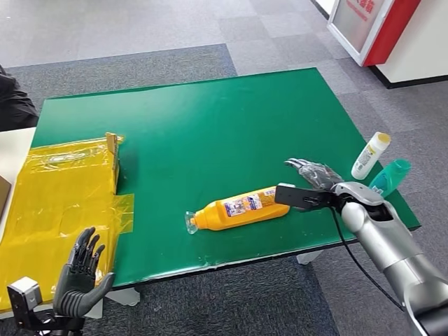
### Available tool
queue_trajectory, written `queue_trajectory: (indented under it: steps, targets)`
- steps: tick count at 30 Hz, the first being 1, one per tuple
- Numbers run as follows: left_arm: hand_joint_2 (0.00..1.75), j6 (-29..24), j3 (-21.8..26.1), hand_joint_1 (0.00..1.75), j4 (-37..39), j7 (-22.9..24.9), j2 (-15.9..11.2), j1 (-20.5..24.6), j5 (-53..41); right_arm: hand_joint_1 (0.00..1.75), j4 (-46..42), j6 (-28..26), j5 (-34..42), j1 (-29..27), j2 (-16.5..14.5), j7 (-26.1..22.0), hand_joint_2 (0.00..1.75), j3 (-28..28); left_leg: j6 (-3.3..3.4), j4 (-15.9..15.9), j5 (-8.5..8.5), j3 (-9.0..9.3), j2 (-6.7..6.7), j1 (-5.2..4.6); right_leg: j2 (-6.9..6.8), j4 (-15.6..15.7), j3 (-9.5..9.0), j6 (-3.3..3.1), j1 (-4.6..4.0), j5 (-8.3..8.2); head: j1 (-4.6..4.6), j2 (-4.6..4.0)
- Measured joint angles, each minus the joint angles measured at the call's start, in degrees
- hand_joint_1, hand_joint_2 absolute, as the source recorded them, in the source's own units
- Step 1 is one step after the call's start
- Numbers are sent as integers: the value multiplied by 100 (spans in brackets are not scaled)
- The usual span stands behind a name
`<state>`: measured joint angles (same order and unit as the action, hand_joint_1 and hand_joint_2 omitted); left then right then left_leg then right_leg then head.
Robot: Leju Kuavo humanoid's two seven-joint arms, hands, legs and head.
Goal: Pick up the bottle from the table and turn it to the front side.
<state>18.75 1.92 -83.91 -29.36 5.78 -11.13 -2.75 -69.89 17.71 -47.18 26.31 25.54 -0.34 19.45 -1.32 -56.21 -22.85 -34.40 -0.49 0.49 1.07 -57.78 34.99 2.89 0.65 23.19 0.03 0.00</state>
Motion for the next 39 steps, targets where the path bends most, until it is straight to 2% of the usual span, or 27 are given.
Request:
queue_trajectory:
  steps: [4,9,13,17,25,31,35,39]
  targets:
    - [175,-9,-3,0,75,-33,-43,44,37,0,203,494,484,259,225,-40,175,341,1,0,-1,-4,-1,-1,-2,0,3,1,1,1,0,0]
    - [175,-23,-25,0,180,-86,-106,117,88,0,245,1037,1344,604,657,-1,175,993,1,0,-1,-7,-1,-3,-3,0,4,1,2,0,0,0]
    - [175,-31,-48,0,255,-99,-138,164,111,0,238,1168,1690,847,862,115,175,1424,1,0,0,-7,-1,-3,-3,0,3,1,2,0,1,0]
    - [175,-44,-69,0,311,-102,-155,203,127,0,214,1155,1836,1024,904,195,175,1746,1,0,1,-7,-1,-2,-2,-1,4,0,1,-1,1,0]
    - [175,-39,-132,0,381,-103,-175,304,124,0,242,845,1705,1281,475,598,175,2305,0,0,4,-8,-2,-1,-4,-3,4,0,0,-1,1,0]
    - [175,-32,-168,0,460,-103,-175,428,96,0,585,653,1673,1416,-127,839,175,2561,-2,0,6,-7,-2,-1,-4,-3,6,0,0,-1,-1,0]
    - [175,-32,-223,0,537,-104,-178,502,91,0,935,518,1684,1457,-496,882,175,2671,-2,0,7,-7,-3,0,-5,-3,6,0,-1,-1,-1,0]
    - [175,-39,-245,0,587,-106,-184,518,91,0,1226,441,1720,1458,-637,851,175,2742,-2,0,6,-8,-4,-1,-5,-3,6,0,0,-1,0,0]
